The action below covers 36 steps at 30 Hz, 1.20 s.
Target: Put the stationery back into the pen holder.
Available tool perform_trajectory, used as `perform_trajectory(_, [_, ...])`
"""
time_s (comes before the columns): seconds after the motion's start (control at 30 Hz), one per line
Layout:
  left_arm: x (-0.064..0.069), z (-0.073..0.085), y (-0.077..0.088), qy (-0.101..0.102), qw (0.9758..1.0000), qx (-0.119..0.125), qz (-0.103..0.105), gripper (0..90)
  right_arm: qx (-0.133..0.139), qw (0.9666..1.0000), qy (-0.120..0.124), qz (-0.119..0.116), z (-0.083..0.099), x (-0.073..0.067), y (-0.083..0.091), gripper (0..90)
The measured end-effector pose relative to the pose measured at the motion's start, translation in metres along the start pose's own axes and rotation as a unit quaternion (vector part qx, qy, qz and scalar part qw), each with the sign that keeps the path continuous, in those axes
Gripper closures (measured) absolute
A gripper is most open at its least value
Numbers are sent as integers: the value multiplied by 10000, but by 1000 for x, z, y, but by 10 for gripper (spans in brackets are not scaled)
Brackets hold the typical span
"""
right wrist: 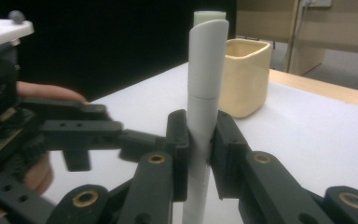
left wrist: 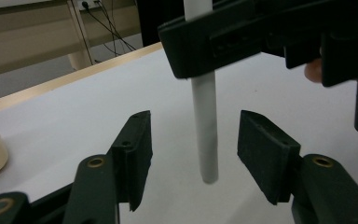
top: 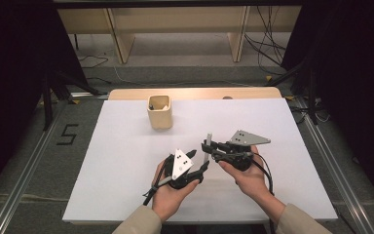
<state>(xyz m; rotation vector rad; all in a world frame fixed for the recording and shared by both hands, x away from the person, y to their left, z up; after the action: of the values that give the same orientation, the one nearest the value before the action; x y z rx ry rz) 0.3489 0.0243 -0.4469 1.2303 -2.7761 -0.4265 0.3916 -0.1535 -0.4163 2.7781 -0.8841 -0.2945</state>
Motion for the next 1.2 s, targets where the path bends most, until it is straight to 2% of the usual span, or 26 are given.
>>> perform_trajectory(0.07, [-5, 1, 5, -60, 10000, -6, -36, 427, 42, 10000, -60, 38, -5, 2, -3, 791])
perform_trajectory(0.17, [-13, 3, 14, 21, 9999, 49, -120, 412, 101, 9999, 9, 110, -15, 2, -11, 791])
perform_trajectory(0.33, [-25, 8, 33, -3, 9996, -10, -272, 330, 277, 9992, 160, 254, -40, 8, -36, 791])
perform_trajectory(0.43, [-38, 16, 49, 53, 9990, -81, -443, 279, 400, 9983, 260, 334, -60, 13, -60, 791])
perform_trajectory(0.5, [-48, 23, 60, 162, 9982, -143, -551, 241, 439, 9977, 321, 408, -73, 17, -79, 791])
perform_trajectory(0.63, [-66, 36, 76, 332, 9959, -175, -823, 209, 478, 9962, 435, 588, -93, 25, -120, 791])
perform_trajectory(0.7, [-73, 39, 79, 370, 9949, -170, -925, 209, 530, 9965, 266, 598, -101, 29, -139, 791])
perform_trajectory(0.73, [-76, 40, 80, 382, 9945, -170, -961, 207, 534, 9962, 279, 627, -104, 31, -147, 791])
perform_trajectory(0.8, [-79, 41, 81, 418, 9940, -159, -1002, 207, 596, 9961, 208, 610, -110, 32, -162, 791])
perform_trajectory(0.83, [-80, 42, 81, 417, 9938, -172, -1014, 207, 586, 9959, 264, 637, -113, 32, -170, 790])
perform_trajectory(0.97, [-81, 43, 81, 428, 9936, -141, -1032, 208, 400, 9950, 317, 854, -112, 43, -196, 789])
perform_trajectory(1.03, [-82, 43, 81, 425, 9935, -147, -1048, 209, 306, 9950, 210, 926, -107, 49, -203, 783])
perform_trajectory(1.07, [-83, 44, 81, 423, 9935, -143, -1051, 209, 207, 9951, 238, 936, -104, 51, -205, 738])
perform_trajectory(1.13, [-84, 45, 82, 409, 9933, -175, -1071, 206, -44, 9948, 346, 959, -96, 51, -208, 539])
perform_trajectory(1.17, [-85, 46, 82, 441, 9931, -172, -1069, 202, -65, 9939, 304, 1054, -94, 50, -205, 442])
perform_trajectory(1.2, [-86, 47, 83, 429, 9931, -198, -1075, 201, -45, 9943, 204, 1050, -93, 51, -200, 364])
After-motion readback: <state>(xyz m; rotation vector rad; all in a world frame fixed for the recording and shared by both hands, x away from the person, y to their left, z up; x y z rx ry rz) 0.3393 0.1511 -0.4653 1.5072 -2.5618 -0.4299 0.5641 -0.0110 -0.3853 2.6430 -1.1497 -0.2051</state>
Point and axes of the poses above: each handheld gripper's, and its own axes: y roughly backward along the jaws, z roughly out of its underside, x roughly to its right, the point moved 2 cm from there along -y, roughly forward along the jaws, and after that the axes turned 2 degrees about x, right-handed, at the moved point
